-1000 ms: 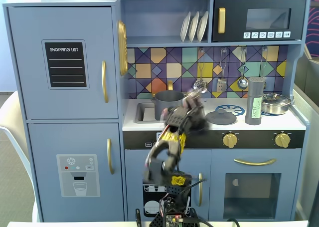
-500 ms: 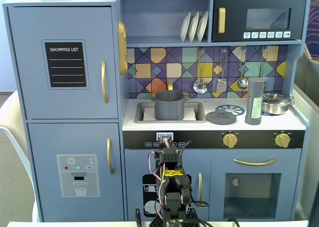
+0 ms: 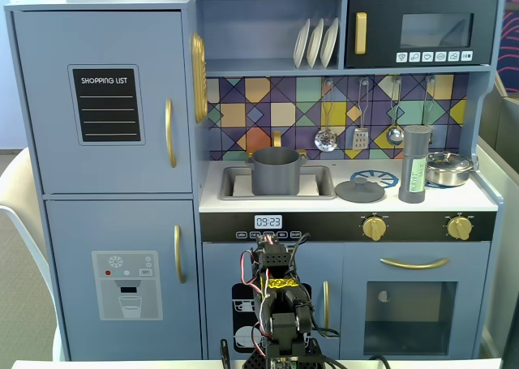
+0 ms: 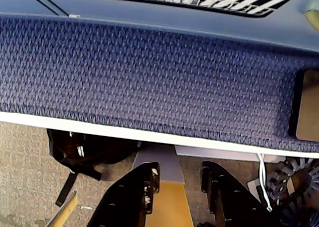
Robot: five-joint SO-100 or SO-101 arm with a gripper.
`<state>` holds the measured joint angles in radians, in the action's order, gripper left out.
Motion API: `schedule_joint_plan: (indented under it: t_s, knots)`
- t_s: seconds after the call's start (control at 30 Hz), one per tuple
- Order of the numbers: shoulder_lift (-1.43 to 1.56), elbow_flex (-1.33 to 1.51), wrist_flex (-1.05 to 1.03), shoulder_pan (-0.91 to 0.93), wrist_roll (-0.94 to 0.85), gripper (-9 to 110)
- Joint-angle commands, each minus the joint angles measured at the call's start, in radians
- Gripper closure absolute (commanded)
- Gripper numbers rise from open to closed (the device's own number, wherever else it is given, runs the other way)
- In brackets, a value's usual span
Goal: Put salt in the gray recipient
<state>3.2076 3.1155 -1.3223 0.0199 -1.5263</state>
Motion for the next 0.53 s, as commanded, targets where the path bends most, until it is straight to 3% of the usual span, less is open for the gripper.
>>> schedule_joint_plan:
  t_s: [0.0,0.5]
  knots:
    - [0.012,0.0,-0.005,0.012,-0.005,98]
    - [0.012,0.002,-0.005,0.011,-0.005,96]
